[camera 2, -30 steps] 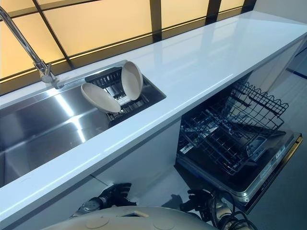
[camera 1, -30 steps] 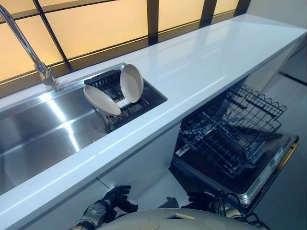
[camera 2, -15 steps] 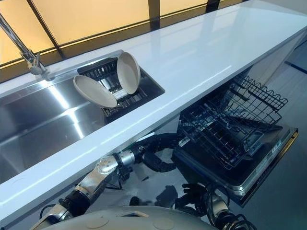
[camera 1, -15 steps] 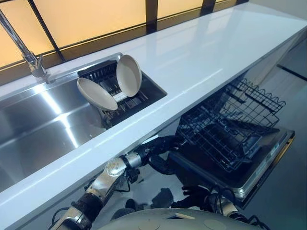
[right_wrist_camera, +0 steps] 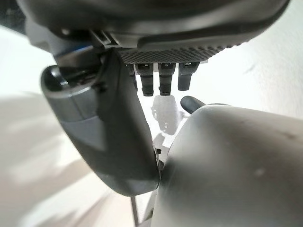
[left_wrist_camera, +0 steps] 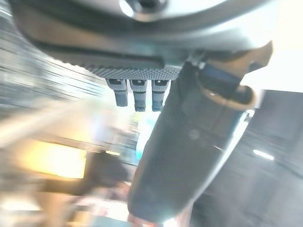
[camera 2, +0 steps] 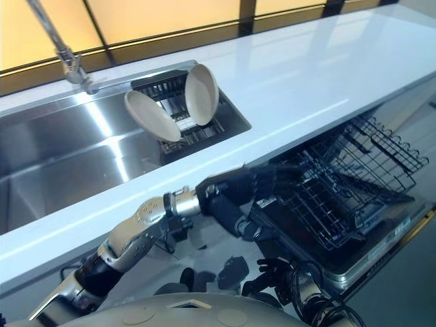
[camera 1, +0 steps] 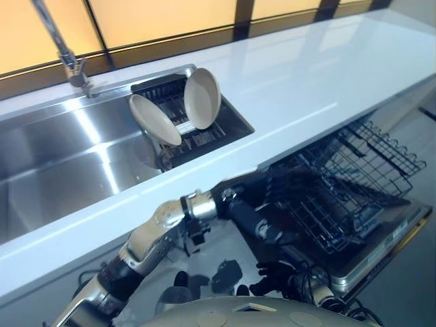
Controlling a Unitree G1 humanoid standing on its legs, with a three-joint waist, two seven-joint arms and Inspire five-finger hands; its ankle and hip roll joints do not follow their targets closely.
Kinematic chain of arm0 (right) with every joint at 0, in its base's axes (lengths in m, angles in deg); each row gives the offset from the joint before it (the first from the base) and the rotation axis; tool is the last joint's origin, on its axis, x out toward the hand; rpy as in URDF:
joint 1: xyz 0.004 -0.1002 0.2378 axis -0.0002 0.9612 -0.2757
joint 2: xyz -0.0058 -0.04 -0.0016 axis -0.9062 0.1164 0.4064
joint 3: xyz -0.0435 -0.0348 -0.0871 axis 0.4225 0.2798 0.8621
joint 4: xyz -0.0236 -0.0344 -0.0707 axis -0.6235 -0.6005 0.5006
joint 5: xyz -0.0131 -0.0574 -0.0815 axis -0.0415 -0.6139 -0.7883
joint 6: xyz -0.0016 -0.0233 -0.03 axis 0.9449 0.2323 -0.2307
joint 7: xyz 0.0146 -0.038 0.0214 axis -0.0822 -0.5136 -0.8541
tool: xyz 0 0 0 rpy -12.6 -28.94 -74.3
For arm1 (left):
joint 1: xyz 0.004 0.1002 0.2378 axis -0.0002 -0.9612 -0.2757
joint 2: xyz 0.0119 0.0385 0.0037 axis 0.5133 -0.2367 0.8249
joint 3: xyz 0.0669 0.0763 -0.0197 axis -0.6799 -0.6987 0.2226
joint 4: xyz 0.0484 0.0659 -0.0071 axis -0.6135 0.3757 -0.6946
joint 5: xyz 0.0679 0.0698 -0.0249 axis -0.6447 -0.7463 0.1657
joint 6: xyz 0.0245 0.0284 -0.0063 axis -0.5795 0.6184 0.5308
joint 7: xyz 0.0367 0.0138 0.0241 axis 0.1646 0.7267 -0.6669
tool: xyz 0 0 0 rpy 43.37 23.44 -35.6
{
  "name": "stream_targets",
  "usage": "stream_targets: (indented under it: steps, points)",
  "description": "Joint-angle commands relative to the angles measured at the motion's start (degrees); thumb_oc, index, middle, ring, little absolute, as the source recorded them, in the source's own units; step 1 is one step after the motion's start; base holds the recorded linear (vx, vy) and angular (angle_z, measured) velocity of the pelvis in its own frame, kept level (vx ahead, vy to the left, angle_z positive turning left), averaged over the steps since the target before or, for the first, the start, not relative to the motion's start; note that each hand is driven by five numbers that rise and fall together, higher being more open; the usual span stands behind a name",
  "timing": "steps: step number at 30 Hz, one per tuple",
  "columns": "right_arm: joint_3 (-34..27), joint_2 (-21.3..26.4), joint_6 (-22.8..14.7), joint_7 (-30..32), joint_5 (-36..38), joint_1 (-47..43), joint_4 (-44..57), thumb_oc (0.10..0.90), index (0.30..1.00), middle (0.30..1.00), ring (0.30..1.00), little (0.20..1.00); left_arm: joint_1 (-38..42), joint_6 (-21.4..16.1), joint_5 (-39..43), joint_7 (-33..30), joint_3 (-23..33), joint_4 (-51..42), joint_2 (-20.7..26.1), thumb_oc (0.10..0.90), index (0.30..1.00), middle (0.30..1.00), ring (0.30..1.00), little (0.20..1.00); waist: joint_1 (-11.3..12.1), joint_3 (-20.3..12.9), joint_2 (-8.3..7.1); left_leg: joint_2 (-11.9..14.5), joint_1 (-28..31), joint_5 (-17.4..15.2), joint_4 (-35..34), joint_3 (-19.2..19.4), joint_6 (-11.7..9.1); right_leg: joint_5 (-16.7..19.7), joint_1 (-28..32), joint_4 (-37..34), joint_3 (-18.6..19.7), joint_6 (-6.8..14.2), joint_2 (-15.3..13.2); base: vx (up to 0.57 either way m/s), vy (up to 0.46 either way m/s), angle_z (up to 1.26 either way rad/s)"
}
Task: Pick up plates and place into dishwasher.
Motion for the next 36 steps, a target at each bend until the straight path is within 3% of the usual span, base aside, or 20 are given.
stream_targets:
  steps: [1, 7, 12, 17, 19, 21, 28, 31, 36]
  points:
    - [2.84, -0.3, -1.93, 0.93, 2.91, -2.22, -0.57, 0.8, 0.9, 0.9, 0.9, 0.9, 6.15, -0.8, 11.27, -1.75, -0.1, -6.91, -6.1, 0.8, 0.9, 0.9, 0.9, 0.9, 0.64, -0.23, -4.01, -5.18, -2.41, -4.13, 5.33, 0.99, 3.87, 2.5, -1.68, 0.53, 1.86, -1.13, 3.38, -0.05, -0.145, 0.11]
    - [5.45, -2.92, -3.94, 3.87, 2.89, -2.94, -2.4, 0.8, 0.9, 0.9, 0.9, 0.9, 7.06, -2.12, 18.49, -4.86, -1.93, -8.41, -9.03, 0.8, 0.9, 0.9, 0.9, 0.9, 0.88, 0.87, -5.06, -5.1, -4.06, -4.33, 7.41, 0.38, 3.56, 2.53, -1.98, 1.04, 2.56, -1.37, 3.4, -0.07, -0.067, -0.06]
    - [5.62, -3.94, -5.95, 4.7, 3.03, -3.7, -5.6, 0.8, 0.9, 0.9, 0.9, 0.9, 6.72, -3.5, 16.82, -2.96, -2.73, -7.66, -9.29, 0.8, 0.9, 0.9, 0.9, 0.9, 1.5, 1.36, -5.34, -5.07, -4.49, -4.38, 8.13, 0.41, 3.14, 2.48, -1.56, 0.93, 1.97, -1.29, 3.29, -0.03, -0.031, 0.0]
    - [4.29, -3.98, -8.01, 4.18, 1.17, -4.2, -9.99, 0.8, 0.9, 0.9, 0.9, 0.9, 7.71, -13.95, 2.47, -1.4, -1.99, -6.68, -7.16, 0.8, 0.9, 0.9, 0.9, 0.9, 1.93, 0.29, -3.68, -5.02, -3.64, -4.08, 7.34, 0.45, 2.78, 1.91, -0.36, 0.5, 1.36, -1.05, 3.03, 0.01, 0.036, 0.0]
    - [4.08, -3.78, -8.36, 3.75, 0.62, -3.85, -10.64, 0.8, 0.9, 0.9, 0.9, 0.9, 8.65, -18.42, -4.15, -4.13, -0.88, -7.06, -5.3, 0.8, 0.9, 0.9, 0.9, 0.9, 1.85, -0.15, -3.06, -5.06, -3.61, -4.0, 7.48, 0.44, 2.68, 1.74, -0.01, 0.44, 1.59, -0.97, 3.03, 0.03, 0.052, -0.02]
    - [3.77, -3.02, -8.23, 2.68, -1.18, -2.71, -10.86, 0.8, 0.9, 0.9, 0.9, 0.9, 9.84, -21.1, -12.58, -9.64, 2.16, -7.13, -2.51, 0.8, 0.9, 0.9, 0.9, 0.9, 1.52, -0.74, -2.18, -5.18, -3.72, -4.03, 7.95, 0.38, 2.48, 1.38, 0.54, 0.34, 2.07, -1.0, 3.04, 0.06, 0.089, -0.01]
    - [1.3, -1.38, -9.06, 0.81, -3.57, 1.2, -13.59, 0.8, 0.9, 0.9, 0.9, 0.9, 12.41, -18.08, -29.47, -22.74, 17.75, -7.93, 9.32, 0.8, 0.9, 0.9, 0.9, 0.9, 1.95, -2.36, -0.14, -6.25, -3.77, -4.16, 9.1, -1.8, 2.42, 0.25, 2.01, 0.76, 2.8, -1.27, 2.28, 0.09, 0.094, 0.02]
    - [1.09, -1.01, -9.01, 0.31, -3.85, 1.91, -13.92, 0.8, 0.9, 0.9, 0.9, 0.9, 13.75, -18.07, -33.14, -25.76, 21.27, -6.38, 13.62, 0.8, 0.9, 0.9, 0.9, 0.9, 1.7, -3.14, 0.39, -6.4, -3.21, -4.01, 8.49, -2.52, 2.44, -0.12, 2.25, 0.8, 3.29, -1.34, 2.18, 0.12, 0.12, 0.07]
    - [0.89, 1.77, -8.05, -1.09, -6.13, 2.53, -12.91, 0.8, 0.9, 0.9, 0.9, 0.9, 18.34, -18.22, -34.43, -34.9, 28.63, 2.71, 29.31, 0.8, 0.9, 0.9, 0.9, 0.9, 0.57, -4.71, 2.7, -5.16, -1.55, -0.71, 2.47, -3.43, 1.83, -0.76, 2.09, 1.02, 4.84, -1.37, 2.15, 0.12, 0.206, 0.01]
